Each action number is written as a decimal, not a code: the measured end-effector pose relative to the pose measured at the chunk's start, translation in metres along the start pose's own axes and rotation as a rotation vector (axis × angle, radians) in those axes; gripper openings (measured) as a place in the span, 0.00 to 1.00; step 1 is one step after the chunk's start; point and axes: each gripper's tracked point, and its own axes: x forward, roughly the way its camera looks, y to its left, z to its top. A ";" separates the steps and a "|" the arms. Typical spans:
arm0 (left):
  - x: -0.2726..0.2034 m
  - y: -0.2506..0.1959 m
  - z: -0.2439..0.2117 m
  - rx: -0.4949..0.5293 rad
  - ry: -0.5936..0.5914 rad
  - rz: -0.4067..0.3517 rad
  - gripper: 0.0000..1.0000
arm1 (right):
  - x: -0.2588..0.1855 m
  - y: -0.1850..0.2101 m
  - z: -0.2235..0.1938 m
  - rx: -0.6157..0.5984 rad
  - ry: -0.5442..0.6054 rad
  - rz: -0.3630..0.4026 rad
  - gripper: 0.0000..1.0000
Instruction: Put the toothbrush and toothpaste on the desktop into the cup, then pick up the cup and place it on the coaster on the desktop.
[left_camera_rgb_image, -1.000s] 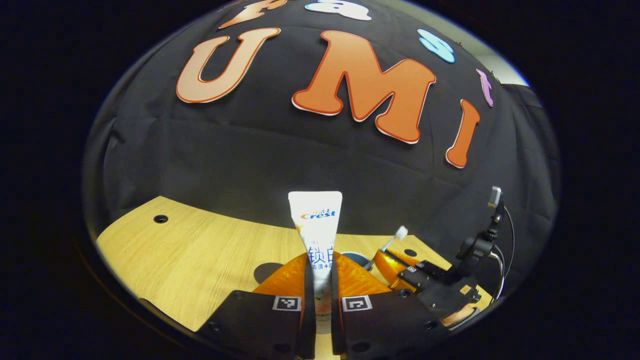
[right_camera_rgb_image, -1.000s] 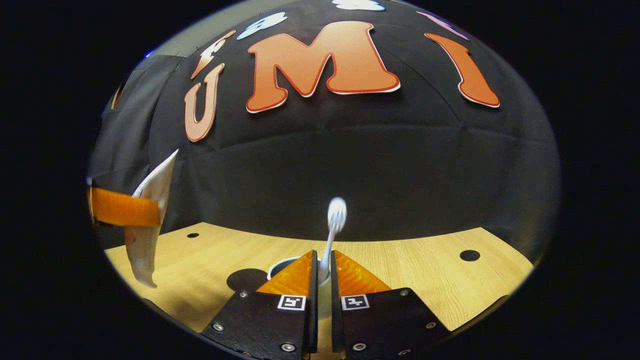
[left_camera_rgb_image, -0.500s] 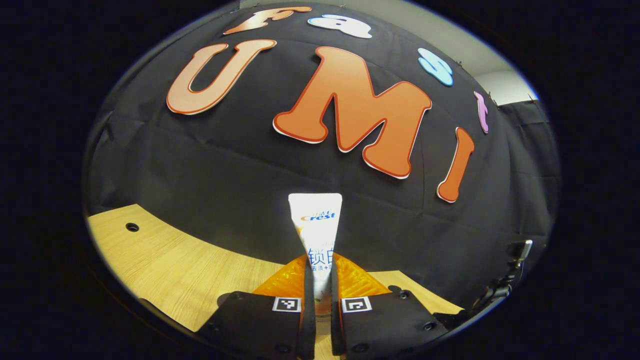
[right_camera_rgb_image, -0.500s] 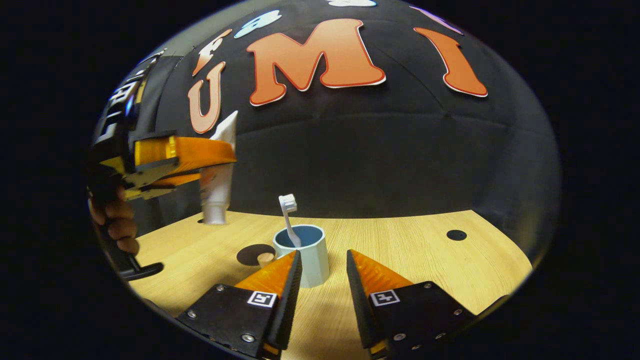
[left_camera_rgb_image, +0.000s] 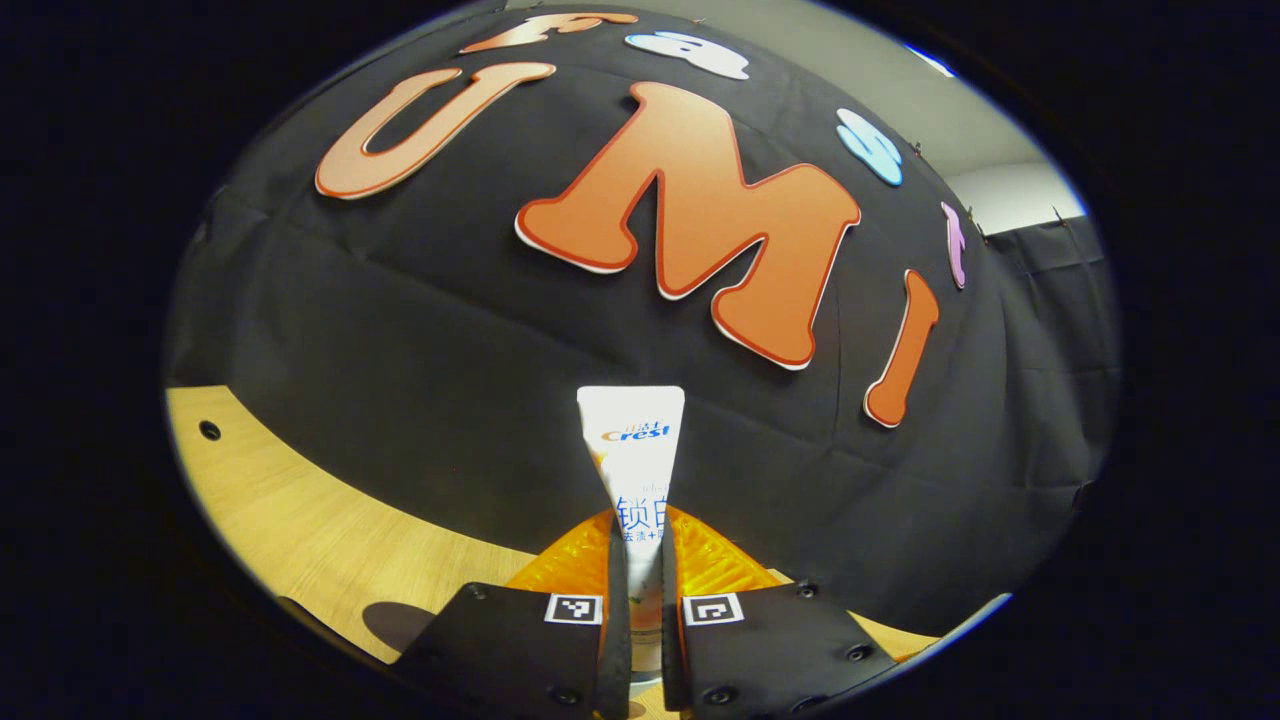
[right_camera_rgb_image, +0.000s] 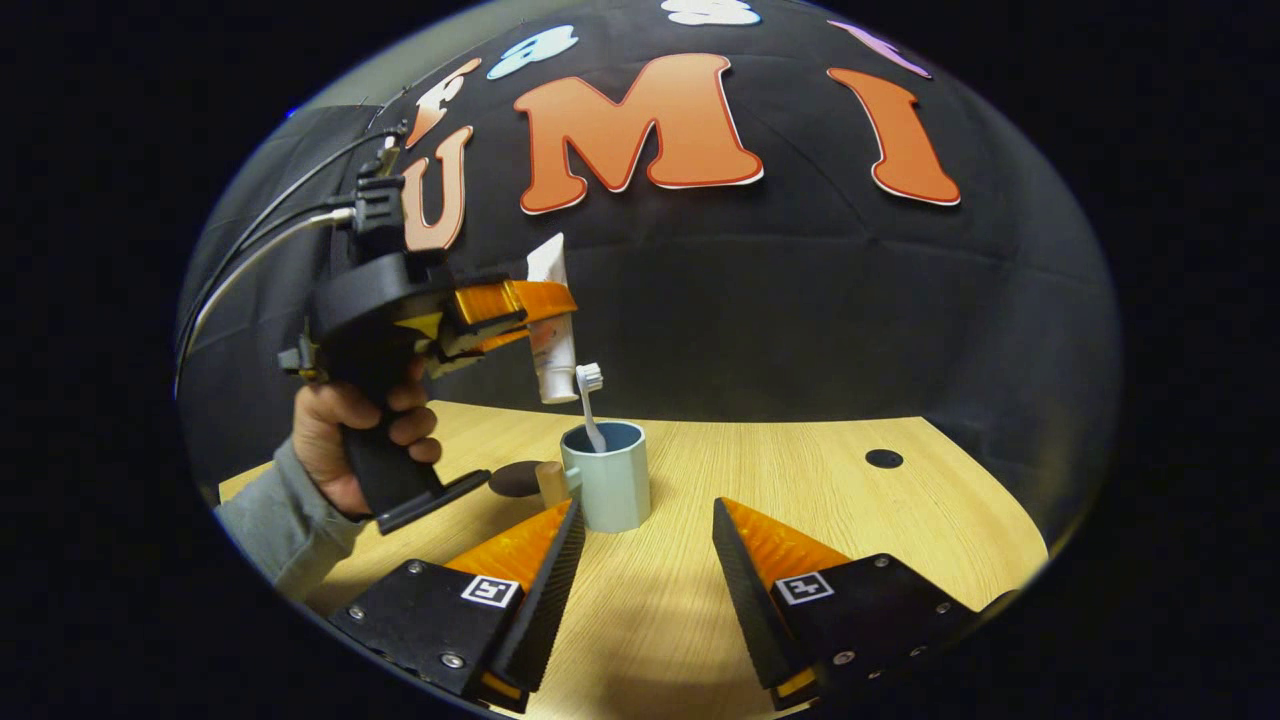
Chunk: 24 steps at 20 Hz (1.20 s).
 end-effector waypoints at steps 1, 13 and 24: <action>0.003 0.004 -0.009 -0.009 0.014 -0.005 0.15 | -0.003 -0.001 -0.001 0.004 0.002 -0.002 0.75; 0.002 0.016 -0.069 0.104 0.151 -0.015 0.21 | -0.013 0.000 0.008 0.010 -0.018 -0.034 0.81; -0.042 0.026 -0.066 0.272 0.240 0.027 0.48 | 0.005 0.028 0.011 -0.045 0.061 -0.050 0.82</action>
